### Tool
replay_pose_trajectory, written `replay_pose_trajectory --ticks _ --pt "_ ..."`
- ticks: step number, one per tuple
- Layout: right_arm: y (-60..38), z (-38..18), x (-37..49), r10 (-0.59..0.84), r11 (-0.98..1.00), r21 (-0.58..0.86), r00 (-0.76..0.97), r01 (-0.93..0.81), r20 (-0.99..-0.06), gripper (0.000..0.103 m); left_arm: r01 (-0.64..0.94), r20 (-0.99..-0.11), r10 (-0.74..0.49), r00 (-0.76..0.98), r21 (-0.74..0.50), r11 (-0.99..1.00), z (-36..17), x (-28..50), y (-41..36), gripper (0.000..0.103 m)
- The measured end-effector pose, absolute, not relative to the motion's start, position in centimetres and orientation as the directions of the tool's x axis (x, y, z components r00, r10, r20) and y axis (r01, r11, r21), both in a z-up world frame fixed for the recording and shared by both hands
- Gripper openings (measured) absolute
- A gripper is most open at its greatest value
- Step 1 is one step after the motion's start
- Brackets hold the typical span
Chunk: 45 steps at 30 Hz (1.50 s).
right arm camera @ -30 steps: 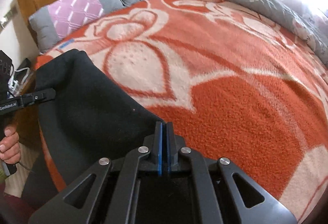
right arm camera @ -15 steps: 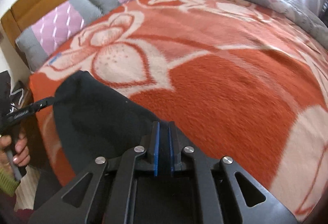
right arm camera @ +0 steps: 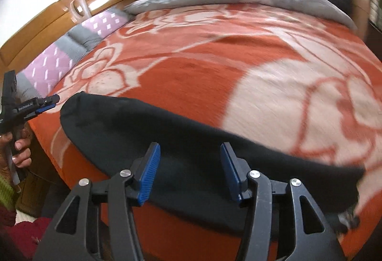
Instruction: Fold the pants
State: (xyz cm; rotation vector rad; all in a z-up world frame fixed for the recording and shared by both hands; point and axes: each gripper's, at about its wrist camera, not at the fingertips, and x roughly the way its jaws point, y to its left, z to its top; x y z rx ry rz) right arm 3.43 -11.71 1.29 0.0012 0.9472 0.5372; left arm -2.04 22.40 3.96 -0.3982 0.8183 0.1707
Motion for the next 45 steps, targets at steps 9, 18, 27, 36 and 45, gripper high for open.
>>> replay_pose_trajectory --ticks 9,18,27,36,45 --pt "-20.7 -0.5 0.3 0.373 0.928 0.310 0.477 -0.209 -0.796 0.054 0.005 -0.775 -0.189 0.603 -0.233 0.972 4.2 3.7 10.5 0.060" --pt "-25.7 -2.4 -1.0 0.362 0.912 0.410 0.497 -0.012 -0.789 0.054 0.255 -0.820 -0.295 0.490 -0.189 0.948 4.2 7.9 0.7 0.063" --pt "-29.0 -5.0 -1.0 0.378 0.831 0.527 0.514 0.177 -0.770 0.060 0.418 -0.860 -0.347 0.373 -0.178 0.891 3.3 11.7 -6.7 0.067" --pt "-31.7 -7.2 -0.1 0.461 0.651 0.698 0.575 0.298 -0.676 0.060 0.545 -0.897 -0.397 0.195 -0.237 0.804 1.0 15.9 -13.6 0.069" --pt "-34.2 -8.0 -2.2 0.463 0.594 0.750 0.638 0.292 -0.615 0.011 0.655 -0.920 -0.390 0.048 -0.266 0.708 -1.7 18.5 -21.9 0.069"
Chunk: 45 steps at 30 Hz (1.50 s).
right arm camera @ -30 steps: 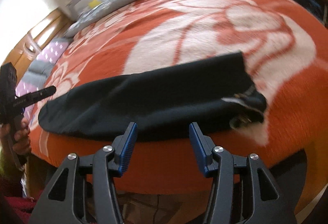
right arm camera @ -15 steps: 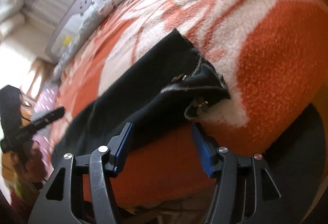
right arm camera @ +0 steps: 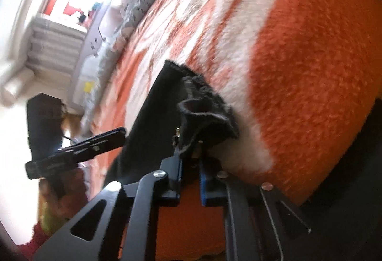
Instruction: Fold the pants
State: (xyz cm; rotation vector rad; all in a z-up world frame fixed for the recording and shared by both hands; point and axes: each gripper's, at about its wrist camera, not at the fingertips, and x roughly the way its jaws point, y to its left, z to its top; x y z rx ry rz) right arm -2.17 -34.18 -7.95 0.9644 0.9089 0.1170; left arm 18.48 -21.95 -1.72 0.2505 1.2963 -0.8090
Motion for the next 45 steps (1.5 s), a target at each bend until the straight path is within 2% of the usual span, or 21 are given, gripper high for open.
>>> replay_pose_trajectory --ticks 3,4,5,7,12,14,16,19,24,35,39,45 --pt "-34.6 -7.6 -2.8 0.456 0.624 0.735 0.640 0.265 -0.618 0.011 0.673 -0.918 -0.397 0.000 -0.293 0.679 -2.4 19.1 -23.9 0.069" --pt "-34.5 -7.6 -2.9 0.457 0.630 0.732 0.639 0.257 -0.618 0.011 0.675 -0.916 -0.401 -0.017 -0.306 0.672 -2.7 19.3 -24.5 0.064" --pt "-34.4 -7.4 -3.0 0.456 0.640 0.727 0.639 0.248 -0.620 0.011 0.676 -0.916 -0.399 -0.034 -0.315 0.666 -3.0 19.5 -25.2 0.053" --pt "-34.3 -7.3 -3.1 0.456 0.649 0.723 0.640 0.236 -0.619 0.011 0.686 -0.917 -0.392 -0.074 -0.332 0.647 -3.8 19.7 -26.5 0.039" --pt "-34.0 -7.4 -2.7 0.461 0.659 0.716 0.629 0.229 -0.626 0.011 0.723 -0.921 -0.375 -0.104 -0.329 0.608 -4.7 19.1 -29.1 0.039" --pt "-33.8 -7.3 -2.3 0.459 0.667 0.710 0.626 0.225 -0.630 0.011 0.734 -0.920 -0.373 -0.118 -0.334 0.592 -4.9 18.9 -29.6 0.026" --pt "-33.4 -7.1 -2.1 0.456 0.677 0.702 0.624 0.219 -0.635 0.011 0.746 -0.917 -0.383 -0.110 -0.331 0.578 -4.7 18.6 -29.6 0.018" --pt "-33.0 -6.3 -1.6 0.448 0.704 0.684 0.627 0.193 -0.637 0.011 0.744 -0.907 -0.413 -0.086 -0.334 0.579 -4.0 18.4 -29.0 0.011" --pt "-31.9 -3.6 -1.2 0.477 0.731 0.679 0.665 0.063 -0.575 0.011 0.726 -0.870 -0.493 -0.034 -0.360 0.586 -0.8 18.1 -26.9 0.010" --pt "-26.1 2.9 1.3 0.695 0.641 0.712 0.610 -0.287 -0.381 0.011 0.630 -0.739 -0.662 0.123 -0.458 0.628 7.6 16.2 -15.3 0.010" --pt "-22.9 3.1 2.6 0.741 0.618 0.706 0.556 -0.345 -0.377 0.011 0.596 -0.725 -0.657 0.205 -0.440 0.671 8.6 14.9 -11.3 0.010" --pt "-18.0 2.0 3.9 0.776 0.613 0.677 0.472 -0.408 -0.418 0.011 0.492 -0.711 -0.648 0.274 -0.476 0.729 6.9 13.3 -5.5 0.010"
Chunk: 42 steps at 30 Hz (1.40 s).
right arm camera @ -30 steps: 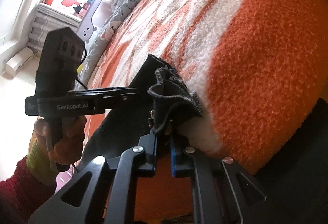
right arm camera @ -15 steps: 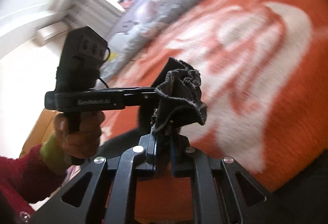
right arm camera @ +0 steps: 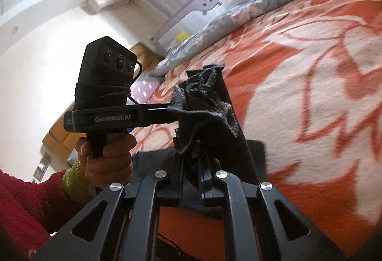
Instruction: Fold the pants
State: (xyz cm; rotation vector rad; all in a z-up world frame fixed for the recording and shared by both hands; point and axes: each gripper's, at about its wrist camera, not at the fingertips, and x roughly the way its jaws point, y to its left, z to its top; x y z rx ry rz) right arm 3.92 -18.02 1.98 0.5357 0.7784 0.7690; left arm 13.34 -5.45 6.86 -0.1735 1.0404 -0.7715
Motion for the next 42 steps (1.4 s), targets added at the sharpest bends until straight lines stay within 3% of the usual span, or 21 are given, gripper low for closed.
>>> replay_pose_trajectory --ticks 13,26,34,42 --pt "-10.3 -2.4 6.2 0.776 0.626 0.621 0.305 -0.471 -0.552 0.011 0.282 -0.740 -0.590 0.323 -0.519 0.807 -0.3 11.6 2.1 0.010" --pt "-7.2 -3.7 5.9 0.743 0.647 0.582 0.235 -0.493 -0.627 0.017 0.134 -0.756 -0.547 0.359 -0.538 0.832 -3.1 9.7 6.2 0.010" --pt "-5.7 -4.0 5.6 0.762 0.615 0.594 0.196 -0.519 -0.617 0.043 0.046 -0.749 -0.520 0.409 -0.553 0.832 -2.7 6.9 8.9 0.011" --pt "-5.0 -2.7 4.8 0.796 0.562 0.620 0.155 -0.547 -0.585 0.044 -0.038 -0.739 -0.494 0.458 -0.572 0.820 -2.2 4.0 11.4 0.019"
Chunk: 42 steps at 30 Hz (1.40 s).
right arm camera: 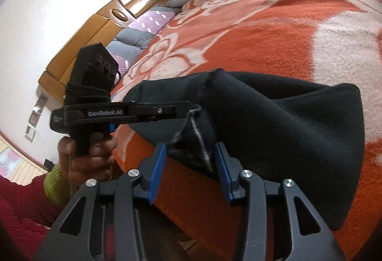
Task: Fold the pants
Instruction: 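Lower the folded end onto the pants and open both grippers, then close both grippers on the end of the narrow pants bundle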
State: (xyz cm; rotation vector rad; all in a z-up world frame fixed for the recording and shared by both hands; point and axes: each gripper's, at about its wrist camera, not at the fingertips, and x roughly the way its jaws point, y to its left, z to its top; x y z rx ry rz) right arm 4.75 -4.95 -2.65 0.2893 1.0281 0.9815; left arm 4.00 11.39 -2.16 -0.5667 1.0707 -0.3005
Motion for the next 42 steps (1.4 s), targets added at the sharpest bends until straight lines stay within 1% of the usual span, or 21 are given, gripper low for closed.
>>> replay_pose_trajectory --ticks 2,4,6,11,18,23,25,26,27,29,30,35,42 --pt "-5.0 -2.0 4.7 0.804 0.553 0.621 0.160 -0.556 -0.572 0.044 -0.057 -0.740 -0.472 0.479 -0.563 0.825 -1.8 3.0 12.1 0.028" --pt "-5.3 -1.5 4.8 0.812 0.547 0.625 0.170 -0.557 -0.559 0.044 -0.072 -0.736 -0.457 0.500 -0.561 0.825 -1.4 2.0 12.7 0.033" --pt "-5.4 -1.0 5.2 0.817 0.544 0.628 0.180 -0.556 -0.548 0.044 -0.089 -0.731 -0.447 0.516 -0.565 0.820 -1.0 1.0 13.4 0.033" --pt "-4.6 -0.1 6.7 0.819 0.545 0.629 0.191 -0.554 -0.541 0.044 -0.153 -0.719 -0.420 0.554 -0.584 0.797 -0.7 -1.4 15.5 0.040" --pt "-2.1 0.6 7.9 0.818 0.531 0.608 0.170 -0.591 -0.549 0.044 -0.243 -0.714 -0.370 0.595 -0.598 0.764 -1.0 -4.5 18.6 0.040" --pt "0.9 0.6 8.3 0.809 0.516 0.589 0.128 -0.622 -0.573 0.044 -0.304 -0.714 -0.337 0.614 -0.608 0.733 -1.3 -5.9 20.9 0.040" --pt "2.1 0.6 8.5 0.803 0.512 0.580 0.114 -0.633 -0.585 0.044 -0.333 -0.715 -0.318 0.623 -0.610 0.720 -1.3 -6.5 21.9 0.043" --pt "2.7 0.6 8.6 0.798 0.513 0.574 0.108 -0.638 -0.594 0.045 -0.349 -0.716 -0.306 0.628 -0.610 0.711 -1.4 -6.8 22.4 0.045" --pt "3.2 0.6 8.7 0.794 0.512 0.572 0.100 -0.641 -0.600 0.045 -0.368 -0.716 -0.294 0.633 -0.613 0.700 -1.4 -7.2 23.1 0.046" --pt "4.4 0.5 9.1 0.791 0.503 0.574 0.078 -0.646 -0.606 0.052 -0.402 -0.716 -0.271 0.644 -0.617 0.677 -1.6 -7.8 24.4 0.046" --pt "5.1 0.4 9.2 0.789 0.500 0.573 0.068 -0.650 -0.611 0.052 -0.417 -0.717 -0.260 0.647 -0.618 0.667 -1.7 -8.1 24.9 0.046" --pt "8.0 0.5 9.9 0.776 0.484 0.556 0.038 -0.676 -0.629 0.052 -0.483 -0.729 -0.230 0.645 -0.622 0.616 -2.7 -9.0 27.4 0.046" --pt "12.5 -0.3 11.3 0.750 0.452 0.547 -0.032 -0.705 -0.661 0.053 -0.511 -0.732 -0.226 0.643 -0.630 0.586 -3.9 -9.0 29.0 0.047"
